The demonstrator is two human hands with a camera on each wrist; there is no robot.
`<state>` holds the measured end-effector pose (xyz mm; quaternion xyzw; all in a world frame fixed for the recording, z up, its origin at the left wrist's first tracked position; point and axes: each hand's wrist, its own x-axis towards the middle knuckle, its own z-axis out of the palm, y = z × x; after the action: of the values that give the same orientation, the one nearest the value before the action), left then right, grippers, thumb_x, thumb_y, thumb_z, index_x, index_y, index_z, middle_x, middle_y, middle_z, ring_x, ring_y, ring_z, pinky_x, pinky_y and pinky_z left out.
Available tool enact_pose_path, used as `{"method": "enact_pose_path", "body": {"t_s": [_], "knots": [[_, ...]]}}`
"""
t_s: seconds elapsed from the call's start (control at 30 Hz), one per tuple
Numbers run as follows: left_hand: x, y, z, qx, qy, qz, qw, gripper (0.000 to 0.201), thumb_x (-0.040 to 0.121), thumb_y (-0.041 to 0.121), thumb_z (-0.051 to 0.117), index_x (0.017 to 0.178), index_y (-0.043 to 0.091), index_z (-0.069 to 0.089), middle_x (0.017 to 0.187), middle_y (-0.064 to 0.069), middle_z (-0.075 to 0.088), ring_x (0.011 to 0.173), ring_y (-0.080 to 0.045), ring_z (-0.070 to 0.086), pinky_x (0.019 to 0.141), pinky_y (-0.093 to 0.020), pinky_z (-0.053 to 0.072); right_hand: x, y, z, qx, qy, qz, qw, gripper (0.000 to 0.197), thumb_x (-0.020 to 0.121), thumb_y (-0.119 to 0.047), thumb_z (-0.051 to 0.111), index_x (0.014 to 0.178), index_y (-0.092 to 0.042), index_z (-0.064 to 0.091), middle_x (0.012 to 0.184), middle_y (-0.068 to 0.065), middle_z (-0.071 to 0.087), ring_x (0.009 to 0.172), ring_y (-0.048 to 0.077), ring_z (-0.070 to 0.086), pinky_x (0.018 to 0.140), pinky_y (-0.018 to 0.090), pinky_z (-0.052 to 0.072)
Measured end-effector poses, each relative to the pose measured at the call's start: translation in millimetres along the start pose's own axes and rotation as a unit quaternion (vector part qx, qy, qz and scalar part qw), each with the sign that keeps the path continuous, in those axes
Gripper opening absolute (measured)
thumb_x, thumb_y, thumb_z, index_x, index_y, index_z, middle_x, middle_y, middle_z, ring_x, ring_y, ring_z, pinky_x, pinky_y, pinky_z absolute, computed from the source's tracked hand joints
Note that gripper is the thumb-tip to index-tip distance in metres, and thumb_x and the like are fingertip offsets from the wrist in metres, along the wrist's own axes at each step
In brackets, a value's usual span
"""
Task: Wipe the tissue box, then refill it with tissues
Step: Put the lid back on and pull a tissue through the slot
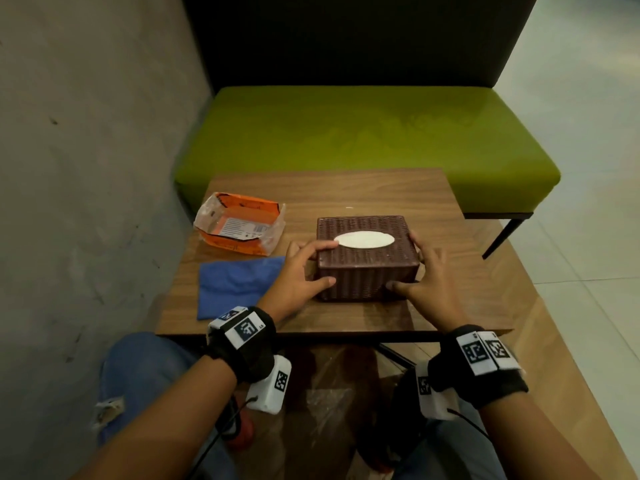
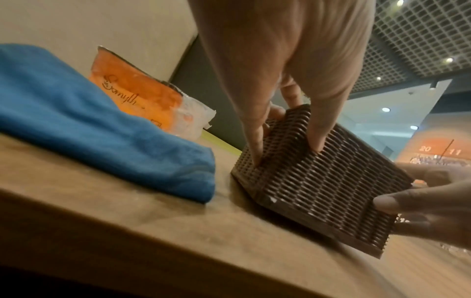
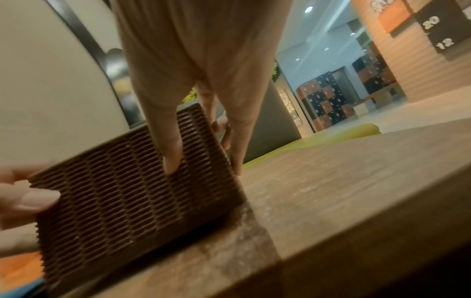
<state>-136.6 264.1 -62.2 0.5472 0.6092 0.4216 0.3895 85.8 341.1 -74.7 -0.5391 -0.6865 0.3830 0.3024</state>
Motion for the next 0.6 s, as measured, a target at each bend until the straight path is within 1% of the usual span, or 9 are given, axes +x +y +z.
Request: {"method": "enact_pose_path", "body": {"t_s": [0.13, 0.2, 0.27, 0.3, 0.33, 0.37, 0.43, 0.5, 0.6], "knots": [[-5, -2, 0, 0.027, -0.003, 0.005, 1.0, 0.042, 0.083, 0.014, 0.068, 0.116, 0.036, 0.056, 0.105, 0.008, 0.038, 0.107, -0.006, 0.044, 0.093, -0.02, 0.048, -10, -4, 2, -0.02, -0.022, 0.005, 1.0, 0.096, 0.065, -0.029, 0.087, 0.143, -0.015, 0.033, 0.135, 0.009, 0.034, 0.126, 0.021, 0.042, 0.1, 0.024, 0.036], [1, 5, -4, 0.07, 0.045, 0.019, 0.996, 0.024, 0.085, 0.024, 0.065, 0.109, 0.029, 0.064, 0.107, 0.001, 0.04, 0.108, -0.009, 0.041, 0.092, -0.011, 0.035, -10, -13, 1, -0.036, -0.004, -0.025, 0.999, 0.102, 0.064, -0.045, 0.083, 0.144, -0.014, 0.029, 0.141, 0.008, 0.031, 0.13, 0.018, 0.036, 0.101, 0.024, 0.033], [14, 18, -6, 0.154, 0.092, 0.065, 0.982, 0.018, 0.086, 0.03, 0.065, 0.103, 0.025, 0.068, 0.111, -0.004, 0.043, 0.115, -0.01, 0.035, 0.097, -0.007, 0.019, -4, -26, 2, -0.085, 0.009, -0.071, 0.994, 0.11, 0.063, -0.059, 0.076, 0.148, -0.015, 0.023, 0.151, 0.007, 0.024, 0.138, 0.02, 0.028, 0.11, 0.033, 0.031], [23, 25, -5, 0.197, 0.101, 0.091, 0.971, 0.016, 0.085, 0.031, 0.065, 0.1, 0.026, 0.069, 0.112, -0.004, 0.045, 0.115, -0.013, 0.034, 0.099, -0.01, 0.019, 1, -32, 3, -0.122, 0.002, -0.086, 0.989, 0.114, 0.062, -0.066, 0.072, 0.15, -0.015, 0.019, 0.156, 0.007, 0.017, 0.143, 0.022, 0.021, 0.115, 0.041, 0.028], [32, 33, -3, 0.234, 0.098, 0.11, 0.961, 0.014, 0.085, 0.032, 0.065, 0.096, 0.026, 0.069, 0.113, -0.003, 0.046, 0.115, -0.016, 0.036, 0.1, -0.02, 0.024, 7, -37, 5, -0.159, -0.012, -0.093, 0.983, 0.118, 0.062, -0.071, 0.068, 0.152, -0.015, 0.016, 0.16, 0.006, 0.011, 0.146, 0.023, 0.015, 0.117, 0.047, 0.023], [42, 41, 1, 0.266, 0.084, 0.121, 0.953, 0.011, 0.084, 0.032, 0.065, 0.094, 0.027, 0.069, 0.116, -0.002, 0.046, 0.116, -0.019, 0.036, 0.1, -0.03, 0.029, 13, -41, 8, -0.191, -0.029, -0.094, 0.977, 0.12, 0.062, -0.073, 0.065, 0.153, -0.016, 0.012, 0.162, 0.004, 0.005, 0.148, 0.021, 0.009, 0.118, 0.051, 0.017], [59, 54, 9, 0.327, 0.037, 0.114, 0.937, 0.01, 0.083, 0.031, 0.066, 0.092, 0.027, 0.068, 0.124, -0.002, 0.044, 0.121, -0.022, 0.034, 0.099, -0.04, 0.033, 24, -45, 14, -0.228, -0.068, -0.08, 0.968, 0.12, 0.065, -0.074, 0.064, 0.154, -0.017, 0.007, 0.163, -0.001, 0.0, 0.149, 0.018, 0.001, 0.116, 0.055, 0.01], [69, 60, 18, 0.398, -0.015, 0.09, 0.913, 0.013, 0.082, 0.031, 0.066, 0.094, 0.028, 0.068, 0.131, -0.001, 0.041, 0.126, -0.022, 0.03, 0.098, -0.043, 0.033, 28, -43, 20, -0.234, -0.092, -0.061, 0.966, 0.117, 0.068, -0.072, 0.064, 0.154, -0.015, 0.008, 0.163, -0.002, 0.002, 0.149, 0.016, -0.001, 0.116, 0.057, 0.01], [76, 59, 29, 0.456, -0.057, 0.066, 0.886, 0.018, 0.079, 0.028, 0.068, 0.097, 0.026, 0.068, 0.131, -0.001, 0.04, 0.127, -0.023, 0.031, 0.095, -0.043, 0.034, 28, -35, 24, -0.238, -0.074, -0.071, 0.966, 0.108, 0.073, -0.067, 0.064, 0.153, -0.013, 0.015, 0.162, -0.001, 0.009, 0.149, 0.015, 0.0, 0.116, 0.056, 0.018]]}}
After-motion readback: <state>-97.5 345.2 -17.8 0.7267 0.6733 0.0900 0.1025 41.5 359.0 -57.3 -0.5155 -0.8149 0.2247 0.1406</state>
